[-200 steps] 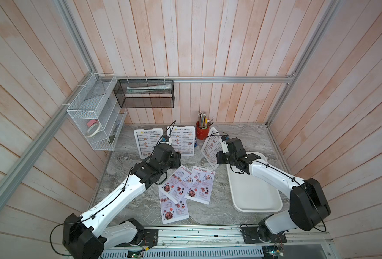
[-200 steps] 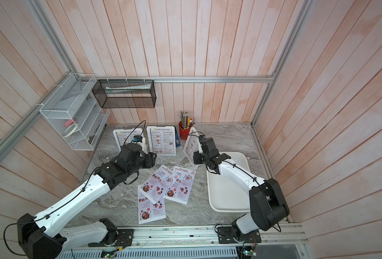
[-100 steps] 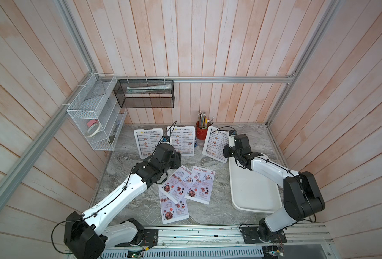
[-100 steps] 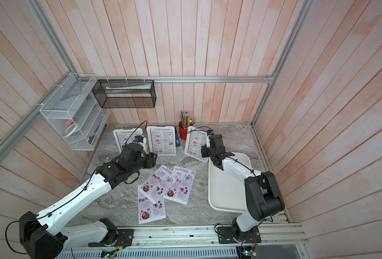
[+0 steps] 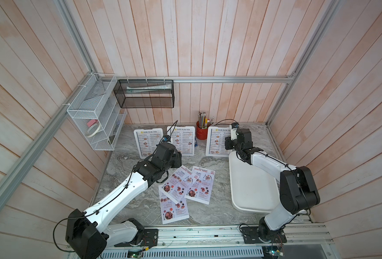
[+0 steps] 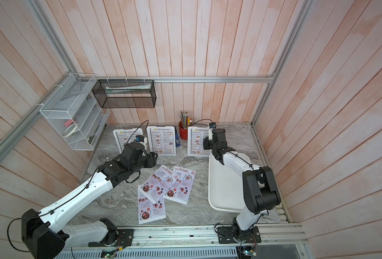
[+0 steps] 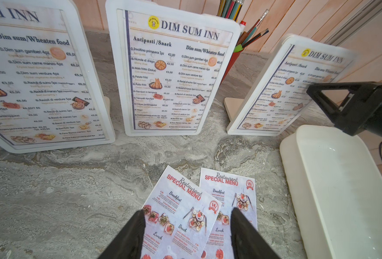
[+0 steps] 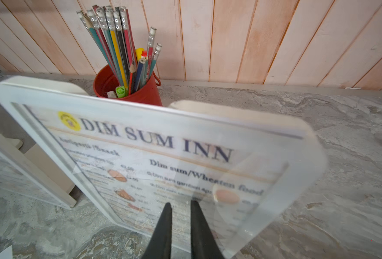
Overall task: Replace the menus in the menu holders
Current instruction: Adjust the storage box at the center of the board.
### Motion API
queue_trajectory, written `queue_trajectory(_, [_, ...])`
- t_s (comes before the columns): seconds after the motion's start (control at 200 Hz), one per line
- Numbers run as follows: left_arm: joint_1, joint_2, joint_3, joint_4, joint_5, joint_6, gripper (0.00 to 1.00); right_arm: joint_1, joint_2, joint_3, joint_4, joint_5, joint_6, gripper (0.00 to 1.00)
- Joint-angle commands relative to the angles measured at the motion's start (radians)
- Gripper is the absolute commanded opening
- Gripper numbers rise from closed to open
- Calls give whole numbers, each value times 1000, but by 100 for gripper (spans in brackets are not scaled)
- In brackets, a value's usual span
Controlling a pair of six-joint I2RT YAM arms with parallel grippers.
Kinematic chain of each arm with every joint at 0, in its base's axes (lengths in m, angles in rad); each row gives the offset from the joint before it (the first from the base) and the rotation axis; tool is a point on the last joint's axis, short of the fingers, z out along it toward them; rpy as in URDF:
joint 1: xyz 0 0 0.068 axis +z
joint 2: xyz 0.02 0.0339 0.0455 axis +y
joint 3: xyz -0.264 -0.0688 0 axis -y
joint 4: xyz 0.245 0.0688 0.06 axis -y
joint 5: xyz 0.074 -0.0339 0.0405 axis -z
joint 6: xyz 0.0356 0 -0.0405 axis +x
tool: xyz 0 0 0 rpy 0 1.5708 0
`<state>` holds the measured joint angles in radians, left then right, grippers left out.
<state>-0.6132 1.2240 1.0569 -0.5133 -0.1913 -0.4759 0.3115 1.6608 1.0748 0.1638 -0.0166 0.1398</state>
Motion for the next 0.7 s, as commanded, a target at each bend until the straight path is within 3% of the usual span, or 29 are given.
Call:
queue_trajectory(0.0, [7, 11, 28, -14, -6, -4, 63, 30, -22, -33, 67, -23, 54, 20])
queue_trajectory(0.145, [7, 17, 39, -20, -16, 5, 63, 45, 3, -40, 119, 5, 127, 27])
queue_trajectory(0.375, [42, -3, 28, -55, -28, 2, 63, 45, 81, 16, 142, 2, 159, 27])
queue_trajectory(0.695, [96, -31, 8, -73, -22, 8, 63, 54, 45, -1, 125, -4, 149, 27])
